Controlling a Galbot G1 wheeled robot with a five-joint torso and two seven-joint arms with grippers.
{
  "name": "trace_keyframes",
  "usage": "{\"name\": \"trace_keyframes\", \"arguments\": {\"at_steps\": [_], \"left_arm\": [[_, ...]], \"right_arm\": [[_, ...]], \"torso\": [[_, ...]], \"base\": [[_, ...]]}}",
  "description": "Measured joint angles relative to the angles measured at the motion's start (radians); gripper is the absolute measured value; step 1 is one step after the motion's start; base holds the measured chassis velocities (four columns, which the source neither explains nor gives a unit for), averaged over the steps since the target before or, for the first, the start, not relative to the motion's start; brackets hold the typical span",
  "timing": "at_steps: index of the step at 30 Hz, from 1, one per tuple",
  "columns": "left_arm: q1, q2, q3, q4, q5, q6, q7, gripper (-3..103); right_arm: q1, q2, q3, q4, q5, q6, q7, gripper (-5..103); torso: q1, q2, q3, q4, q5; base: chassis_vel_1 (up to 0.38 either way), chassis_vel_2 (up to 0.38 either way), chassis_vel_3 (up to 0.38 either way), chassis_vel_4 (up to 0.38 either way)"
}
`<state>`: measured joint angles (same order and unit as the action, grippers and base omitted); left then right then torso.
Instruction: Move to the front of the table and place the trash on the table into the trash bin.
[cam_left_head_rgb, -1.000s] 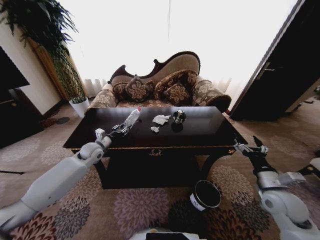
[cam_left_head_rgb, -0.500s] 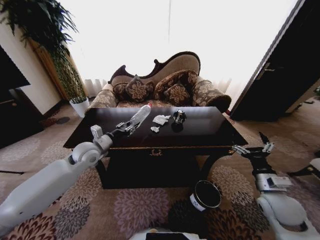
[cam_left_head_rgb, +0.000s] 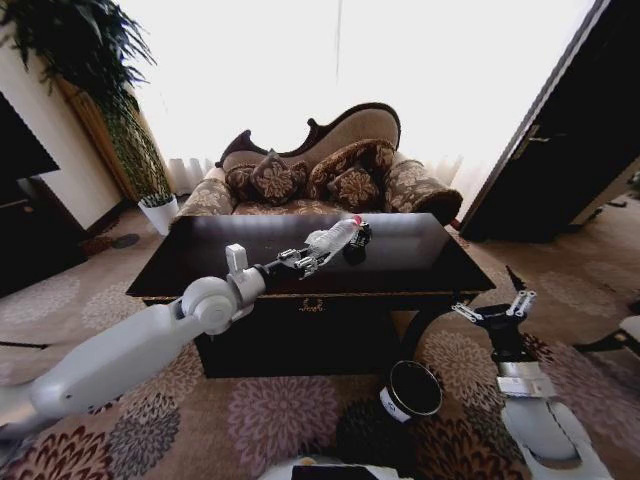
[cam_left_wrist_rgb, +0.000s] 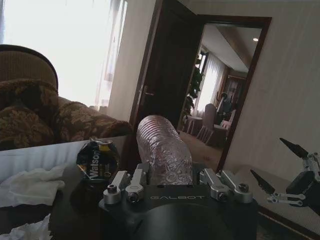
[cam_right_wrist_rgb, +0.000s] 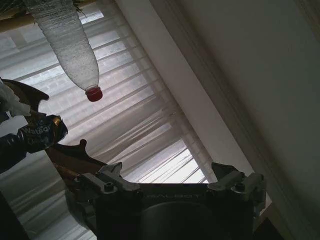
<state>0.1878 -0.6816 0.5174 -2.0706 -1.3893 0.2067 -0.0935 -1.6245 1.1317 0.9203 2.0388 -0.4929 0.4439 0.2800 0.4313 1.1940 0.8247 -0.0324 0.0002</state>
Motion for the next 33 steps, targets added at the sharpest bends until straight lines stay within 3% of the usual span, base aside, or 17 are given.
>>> {"name": "trace_keyframes", "arguments": {"at_steps": [4, 10, 13, 21, 33], "left_arm": [[-0.124, -0.072, 0.092, 0.022, -0.062, 0.014, 0.003, 41], [-0.216, -0.178, 0.178, 0.048, -0.109, 0.02, -0.009, 41], [-0.257, -0.283, 0.245, 0.066, -0.128, 0.02, -0.032, 41], [-0.263, -0.374, 0.298, 0.089, -0.165, 0.018, -0.072, 41], [-0.232, -0.428, 0.312, 0.122, -0.195, 0.01, -0.101, 41]], "right_arm": [[0.016, 0.0, -0.003, -0.009, -0.064, 0.023, 0.019, 100], [0.026, 0.0, -0.008, -0.019, -0.081, 0.029, 0.022, 100], [0.039, 0.001, -0.014, -0.043, -0.091, 0.034, 0.022, 100], [0.053, 0.011, -0.023, -0.053, -0.106, 0.031, 0.026, 100], [0.039, 0.036, -0.034, 0.001, -0.111, 0.005, 0.024, 100]], "torso": [[0.0, 0.0, 0.0, 0.0002, -0.0001], [0.0, 0.0, 0.0, 0.0, 0.0001], [0.0, 0.0, 0.0, -0.0001, 0.0001], [0.0, 0.0, 0.0, 0.0, 0.0001], [0.0, 0.0, 0.0, 0.0001, -0.0002]], "base": [[0.0, 0.0, 0.0, 0.0], [0.0, 0.0, 0.0, 0.0], [0.0, 0.0, 0.0, 0.0], [0.0, 0.0, 0.0, 0.0], [0.0, 0.0, 0.0, 0.0]]}}
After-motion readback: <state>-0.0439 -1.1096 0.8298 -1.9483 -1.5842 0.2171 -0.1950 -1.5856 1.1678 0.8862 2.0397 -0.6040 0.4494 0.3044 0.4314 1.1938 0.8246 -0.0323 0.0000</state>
